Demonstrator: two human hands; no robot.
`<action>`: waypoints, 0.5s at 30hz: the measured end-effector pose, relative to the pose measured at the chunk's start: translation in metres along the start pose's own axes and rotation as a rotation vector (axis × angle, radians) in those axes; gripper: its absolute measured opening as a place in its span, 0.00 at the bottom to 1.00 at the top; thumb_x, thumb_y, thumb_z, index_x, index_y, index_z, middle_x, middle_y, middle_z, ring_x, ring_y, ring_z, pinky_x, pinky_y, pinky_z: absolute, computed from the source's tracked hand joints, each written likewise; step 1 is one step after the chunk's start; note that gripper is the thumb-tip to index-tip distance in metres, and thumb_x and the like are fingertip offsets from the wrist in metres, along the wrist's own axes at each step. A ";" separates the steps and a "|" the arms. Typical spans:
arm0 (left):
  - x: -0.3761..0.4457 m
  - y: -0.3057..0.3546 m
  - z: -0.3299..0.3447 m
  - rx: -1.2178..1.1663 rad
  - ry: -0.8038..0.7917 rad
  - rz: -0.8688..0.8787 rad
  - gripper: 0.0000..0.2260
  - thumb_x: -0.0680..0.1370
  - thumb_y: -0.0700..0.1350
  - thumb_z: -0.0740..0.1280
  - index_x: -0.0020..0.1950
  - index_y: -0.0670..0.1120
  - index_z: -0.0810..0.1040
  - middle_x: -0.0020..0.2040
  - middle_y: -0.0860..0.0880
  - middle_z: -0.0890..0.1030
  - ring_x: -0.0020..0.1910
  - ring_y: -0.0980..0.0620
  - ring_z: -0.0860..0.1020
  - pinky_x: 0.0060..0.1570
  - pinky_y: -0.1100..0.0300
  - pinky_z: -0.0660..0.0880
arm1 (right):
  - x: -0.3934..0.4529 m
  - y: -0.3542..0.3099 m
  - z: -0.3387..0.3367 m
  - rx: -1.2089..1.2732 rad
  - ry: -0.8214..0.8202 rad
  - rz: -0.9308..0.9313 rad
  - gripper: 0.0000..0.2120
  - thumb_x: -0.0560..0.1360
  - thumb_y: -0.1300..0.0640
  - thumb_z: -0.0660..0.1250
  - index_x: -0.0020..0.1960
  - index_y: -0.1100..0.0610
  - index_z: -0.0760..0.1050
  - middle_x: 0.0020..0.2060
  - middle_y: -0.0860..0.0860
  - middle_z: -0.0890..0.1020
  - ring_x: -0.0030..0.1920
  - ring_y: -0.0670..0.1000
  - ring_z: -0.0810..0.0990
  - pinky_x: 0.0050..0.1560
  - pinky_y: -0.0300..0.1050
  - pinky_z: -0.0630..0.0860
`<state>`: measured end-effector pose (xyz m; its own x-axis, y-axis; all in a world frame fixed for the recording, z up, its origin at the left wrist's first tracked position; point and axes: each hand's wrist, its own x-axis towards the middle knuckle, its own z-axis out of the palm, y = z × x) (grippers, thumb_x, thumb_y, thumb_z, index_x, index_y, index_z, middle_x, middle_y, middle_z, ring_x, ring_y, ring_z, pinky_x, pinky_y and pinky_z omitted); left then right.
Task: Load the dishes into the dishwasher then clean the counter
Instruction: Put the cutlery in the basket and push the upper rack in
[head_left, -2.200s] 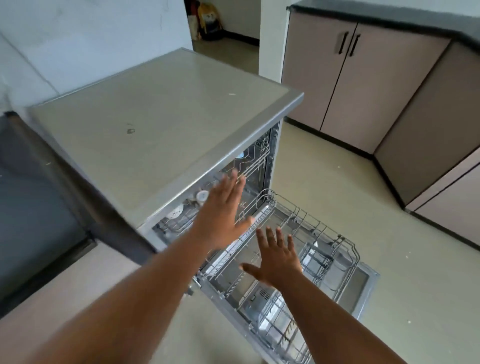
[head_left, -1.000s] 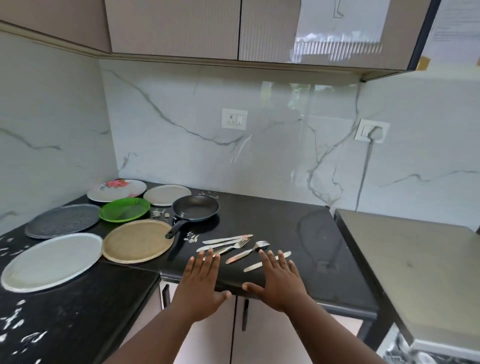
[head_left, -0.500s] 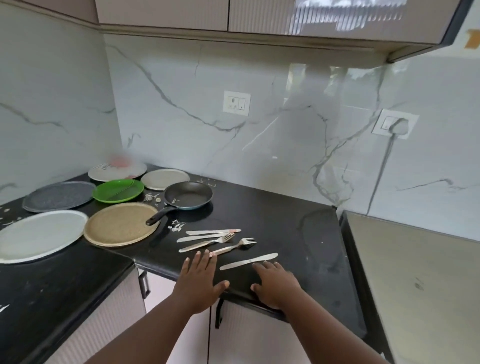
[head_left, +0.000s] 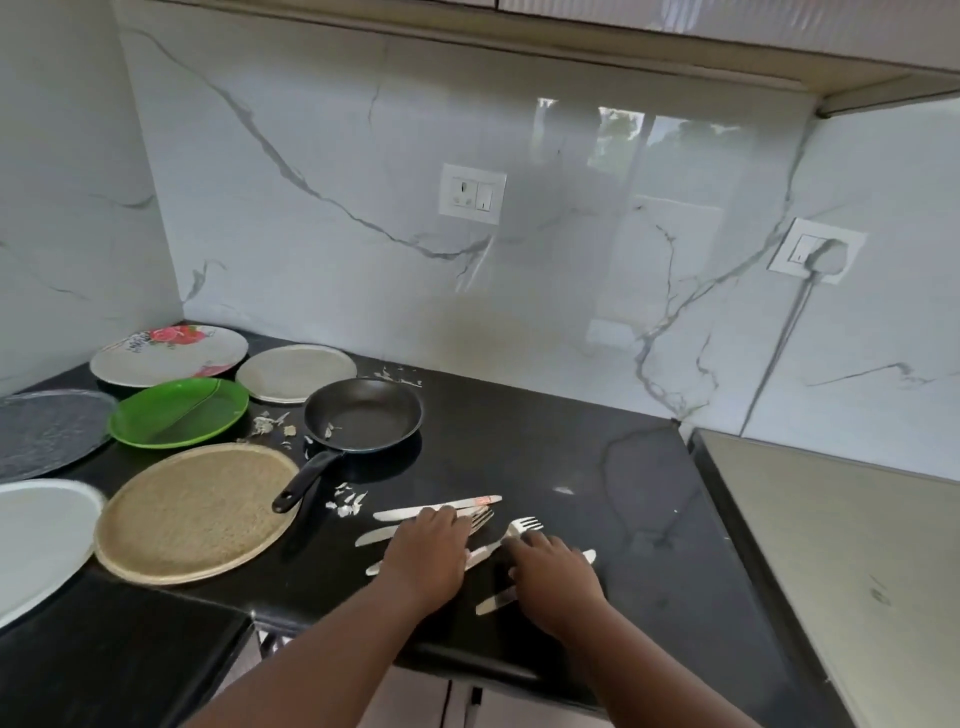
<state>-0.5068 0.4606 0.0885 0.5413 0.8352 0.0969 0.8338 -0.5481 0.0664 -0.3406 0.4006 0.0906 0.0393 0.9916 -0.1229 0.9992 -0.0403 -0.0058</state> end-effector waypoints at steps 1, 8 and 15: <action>0.006 -0.006 0.002 -0.005 -0.005 -0.001 0.16 0.81 0.51 0.58 0.68 0.49 0.69 0.66 0.48 0.71 0.64 0.47 0.70 0.60 0.52 0.69 | 0.005 -0.004 -0.002 0.003 0.018 0.011 0.20 0.80 0.52 0.56 0.72 0.48 0.64 0.69 0.51 0.70 0.68 0.56 0.69 0.63 0.52 0.68; 0.017 -0.033 0.019 -0.052 -0.060 0.019 0.13 0.82 0.51 0.58 0.63 0.47 0.72 0.61 0.48 0.74 0.59 0.48 0.73 0.56 0.54 0.70 | 0.027 -0.029 0.003 -0.049 -0.013 0.080 0.16 0.80 0.54 0.57 0.66 0.47 0.70 0.67 0.50 0.70 0.67 0.57 0.69 0.61 0.52 0.69; 0.022 -0.038 0.022 -0.242 -0.098 -0.019 0.11 0.81 0.49 0.60 0.62 0.47 0.71 0.61 0.47 0.74 0.61 0.48 0.73 0.57 0.55 0.69 | 0.033 -0.034 -0.005 -0.227 0.018 0.046 0.15 0.80 0.55 0.57 0.66 0.48 0.71 0.63 0.51 0.72 0.64 0.56 0.70 0.61 0.51 0.66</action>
<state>-0.5244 0.5005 0.0662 0.5433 0.8396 -0.0028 0.8003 -0.5168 0.3040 -0.3728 0.4350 0.0913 0.0831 0.9915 -0.0998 0.9730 -0.0590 0.2232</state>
